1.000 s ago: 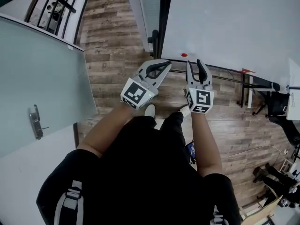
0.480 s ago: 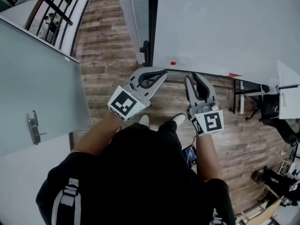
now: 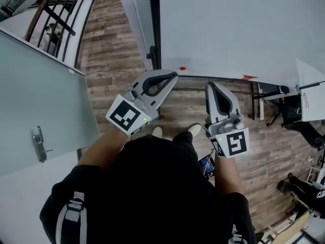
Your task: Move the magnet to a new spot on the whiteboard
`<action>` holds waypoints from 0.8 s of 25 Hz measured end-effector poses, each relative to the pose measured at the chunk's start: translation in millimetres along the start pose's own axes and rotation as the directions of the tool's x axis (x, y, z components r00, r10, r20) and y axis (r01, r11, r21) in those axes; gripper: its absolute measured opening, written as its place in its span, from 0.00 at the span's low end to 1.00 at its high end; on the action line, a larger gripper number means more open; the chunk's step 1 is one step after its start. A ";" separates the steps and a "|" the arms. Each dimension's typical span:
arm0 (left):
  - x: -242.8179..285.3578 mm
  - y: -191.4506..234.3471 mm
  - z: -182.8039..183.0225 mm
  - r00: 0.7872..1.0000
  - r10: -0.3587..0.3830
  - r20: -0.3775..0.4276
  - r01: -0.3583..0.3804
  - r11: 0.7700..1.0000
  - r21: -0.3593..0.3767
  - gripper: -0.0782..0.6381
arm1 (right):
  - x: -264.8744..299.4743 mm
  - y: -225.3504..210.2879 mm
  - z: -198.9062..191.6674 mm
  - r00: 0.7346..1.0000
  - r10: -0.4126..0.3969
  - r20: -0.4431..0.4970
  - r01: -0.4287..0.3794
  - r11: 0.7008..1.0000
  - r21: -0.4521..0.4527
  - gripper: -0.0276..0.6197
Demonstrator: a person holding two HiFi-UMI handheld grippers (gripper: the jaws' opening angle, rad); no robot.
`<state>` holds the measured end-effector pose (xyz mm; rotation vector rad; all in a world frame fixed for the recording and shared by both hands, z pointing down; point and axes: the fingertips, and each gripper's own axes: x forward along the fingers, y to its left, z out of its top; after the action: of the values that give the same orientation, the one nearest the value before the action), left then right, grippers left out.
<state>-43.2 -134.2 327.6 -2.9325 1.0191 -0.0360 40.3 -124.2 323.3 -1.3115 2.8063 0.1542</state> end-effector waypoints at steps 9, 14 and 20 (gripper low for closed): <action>-2.6 -8.3 0.5 1.000 -0.019 -0.005 0.019 1.000 -0.001 0.12 | 0.0 2.8 4.9 1.000 0.019 0.005 -0.019 0.999 0.039 0.04; -1.6 -9.5 -1.2 1.000 -0.022 -0.005 0.022 1.000 -0.013 0.12 | -0.6 4.2 3.4 1.000 0.014 0.004 -0.014 0.999 0.038 0.04; -0.3 -10.9 2.1 1.000 -0.022 0.002 0.022 1.000 -0.011 0.12 | -1.2 3.0 1.0 1.000 0.016 -0.001 -0.016 0.999 0.047 0.04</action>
<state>-36.6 -125.4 325.9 -2.9530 0.9900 -0.0278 38.8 -121.2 322.6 -1.2806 2.8041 0.0880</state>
